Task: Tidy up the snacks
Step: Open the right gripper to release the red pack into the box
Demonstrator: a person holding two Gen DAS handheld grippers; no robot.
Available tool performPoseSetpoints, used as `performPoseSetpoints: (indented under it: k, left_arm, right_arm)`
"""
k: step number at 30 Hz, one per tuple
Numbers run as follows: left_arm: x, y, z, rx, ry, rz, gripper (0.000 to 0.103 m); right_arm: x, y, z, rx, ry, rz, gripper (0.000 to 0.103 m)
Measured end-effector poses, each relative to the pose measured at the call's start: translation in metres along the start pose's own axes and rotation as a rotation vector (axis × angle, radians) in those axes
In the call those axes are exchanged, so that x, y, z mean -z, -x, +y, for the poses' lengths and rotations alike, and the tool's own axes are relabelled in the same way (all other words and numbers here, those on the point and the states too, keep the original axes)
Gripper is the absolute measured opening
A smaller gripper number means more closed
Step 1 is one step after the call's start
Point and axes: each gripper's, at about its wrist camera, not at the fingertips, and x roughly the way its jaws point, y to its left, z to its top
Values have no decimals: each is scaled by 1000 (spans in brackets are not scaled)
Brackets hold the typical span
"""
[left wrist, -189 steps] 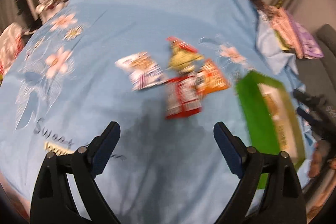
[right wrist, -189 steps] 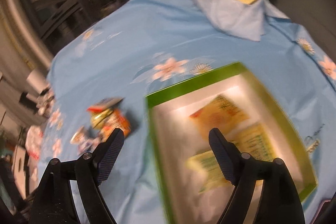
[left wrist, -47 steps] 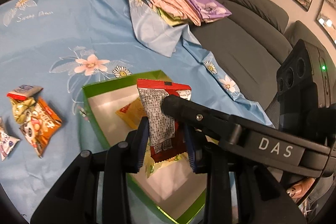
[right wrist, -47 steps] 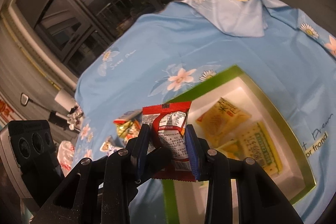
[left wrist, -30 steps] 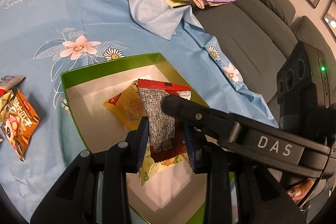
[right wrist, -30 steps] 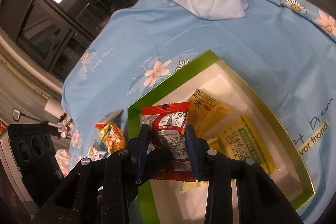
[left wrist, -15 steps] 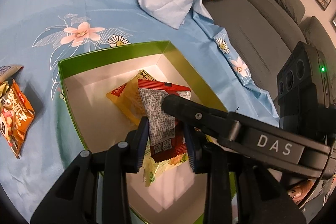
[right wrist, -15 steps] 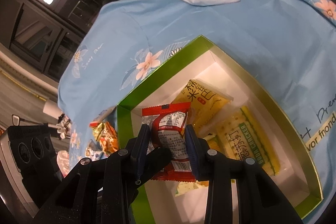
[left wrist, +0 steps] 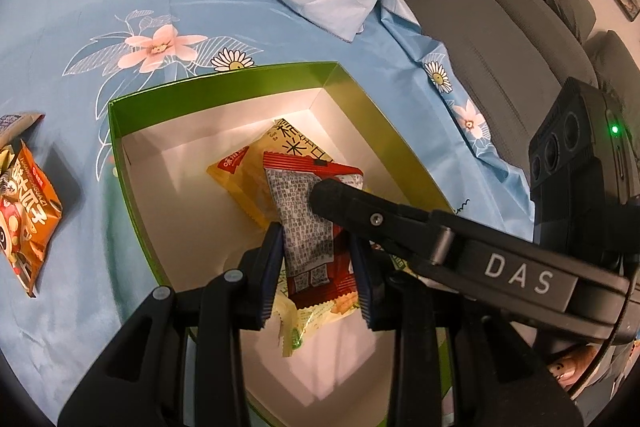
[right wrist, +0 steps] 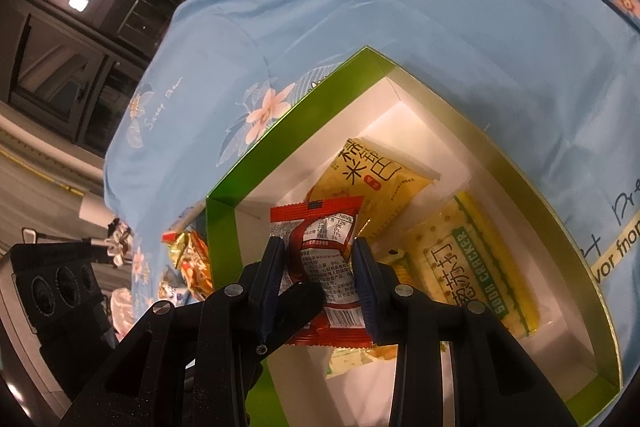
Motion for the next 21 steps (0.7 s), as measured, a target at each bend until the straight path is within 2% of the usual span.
performPoseSetpoints:
  k: [18,21]
  left_arm:
    - [-1,-8,-4,-71,-9,13,34]
    - [0,-6,-4,-82,-4,9,37]
  right_arm:
    - [-2,-3,-7,37,-33,10,37]
    - [-1,-2,-6,38,-36,9,37]
